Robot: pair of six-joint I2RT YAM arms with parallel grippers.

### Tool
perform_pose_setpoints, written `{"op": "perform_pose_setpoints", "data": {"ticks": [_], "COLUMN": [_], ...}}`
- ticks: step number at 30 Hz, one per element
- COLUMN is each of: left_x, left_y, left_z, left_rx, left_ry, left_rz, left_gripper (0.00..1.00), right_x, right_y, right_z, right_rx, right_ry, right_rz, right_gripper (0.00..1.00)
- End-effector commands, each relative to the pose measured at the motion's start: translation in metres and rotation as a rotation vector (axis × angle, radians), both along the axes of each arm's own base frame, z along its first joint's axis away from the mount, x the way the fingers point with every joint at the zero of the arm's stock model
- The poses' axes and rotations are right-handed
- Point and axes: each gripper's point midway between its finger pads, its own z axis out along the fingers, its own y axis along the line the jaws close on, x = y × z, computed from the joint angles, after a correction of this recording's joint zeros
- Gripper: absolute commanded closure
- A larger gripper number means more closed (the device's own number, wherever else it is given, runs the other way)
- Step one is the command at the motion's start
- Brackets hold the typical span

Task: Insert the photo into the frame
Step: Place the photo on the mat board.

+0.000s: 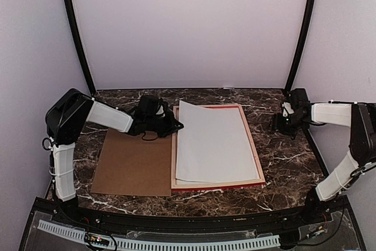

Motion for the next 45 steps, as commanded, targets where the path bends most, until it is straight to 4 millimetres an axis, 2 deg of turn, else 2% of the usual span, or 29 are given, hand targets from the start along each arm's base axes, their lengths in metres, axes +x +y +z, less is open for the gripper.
{"op": "perform_pose_setpoints", "data": {"ticks": [1,16,35,45], "left_x": [0.007,0.005,0.001,-0.004], "left_y": [0.0,0.0,-0.01,-0.014], "left_z": [0.033,0.031,0.02,0.015], "left_rx": [-0.023,-0.135,-0.121,-0.102], "left_ry": [-0.066,-0.007,0.007,0.015], "left_rz": [0.006,0.067,0.042,0.03], "left_gripper": [1.0,1.0,1.0,0.88], "right_x": [0.007,0.006,0.008,0.009], "right_y": [0.005,0.009,0.024,0.025], "right_z": [0.004,-0.002,-0.009,-0.008], "right_rx": [0.004,0.005,0.013,0.013], "right_ry": [-0.025,-0.01,-0.003,-0.005], "right_rz": [0.015,0.021,0.049,0.053], "right_gripper": [0.32,0.32,0.31,0.31]}}
